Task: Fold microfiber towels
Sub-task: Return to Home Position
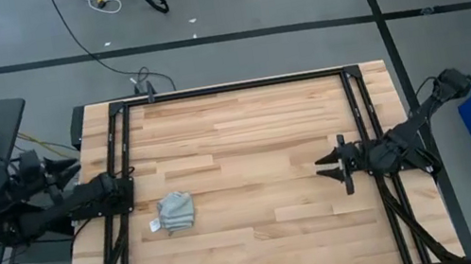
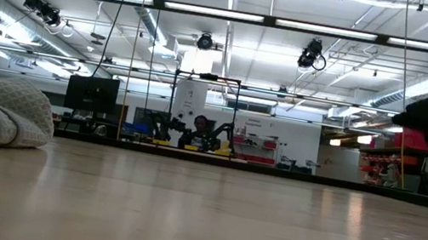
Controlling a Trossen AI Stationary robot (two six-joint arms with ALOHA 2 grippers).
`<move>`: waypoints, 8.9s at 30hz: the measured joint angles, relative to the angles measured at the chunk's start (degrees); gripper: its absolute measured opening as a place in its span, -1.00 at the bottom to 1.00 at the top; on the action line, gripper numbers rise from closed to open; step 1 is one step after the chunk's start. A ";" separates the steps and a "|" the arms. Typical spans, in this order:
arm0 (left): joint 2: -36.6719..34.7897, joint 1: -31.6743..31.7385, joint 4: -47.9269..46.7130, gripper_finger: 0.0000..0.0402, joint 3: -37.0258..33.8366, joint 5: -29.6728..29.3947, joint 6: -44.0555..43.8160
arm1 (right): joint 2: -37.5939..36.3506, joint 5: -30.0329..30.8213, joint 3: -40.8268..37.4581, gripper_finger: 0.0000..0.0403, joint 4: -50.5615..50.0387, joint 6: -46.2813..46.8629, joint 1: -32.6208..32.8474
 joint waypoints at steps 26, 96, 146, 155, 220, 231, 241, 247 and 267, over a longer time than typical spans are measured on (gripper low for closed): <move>-0.07 0.00 0.09 -0.36 17.41 16.36 7.72 | 4.38 0.49 0.35 0.37 42.04 -3.92 -0.01; -0.09 2.52 97.23 -0.36 -67.72 51.35 -13.28 | -10.24 -8.50 -0.22 -0.10 15.31 -20.95 -18.81; -0.07 4.84 100.04 -0.36 -68.05 37.80 -12.49 | 8.23 -23.40 -0.27 0.17 27.73 -24.47 -50.49; -0.07 4.81 98.17 -0.36 -68.09 50.25 -13.46 | 27.71 -29.48 -0.29 0.36 47.10 -24.45 -51.64; -0.07 4.83 95.06 -0.36 -68.22 51.34 -10.37 | -8.42 -14.44 -0.18 -0.23 22.20 -29.06 -12.72; -0.07 4.83 95.00 -0.36 -68.22 52.44 -10.75 | -11.37 -18.98 -0.20 -0.56 16.40 -29.49 -8.50; -0.07 4.81 94.85 -0.36 -68.22 55.85 -10.91 | -20.68 -23.72 -0.22 -0.80 6.20 -27.95 -8.77; -0.07 4.86 94.86 -0.36 -68.22 56.63 -11.88 | -23.15 -23.70 -0.22 -0.78 2.40 -25.69 -8.65; -0.04 -5.61 100.45 -0.36 -68.20 26.04 -16.01 | -22.98 -23.04 -0.24 -0.23 1.90 -26.69 -8.71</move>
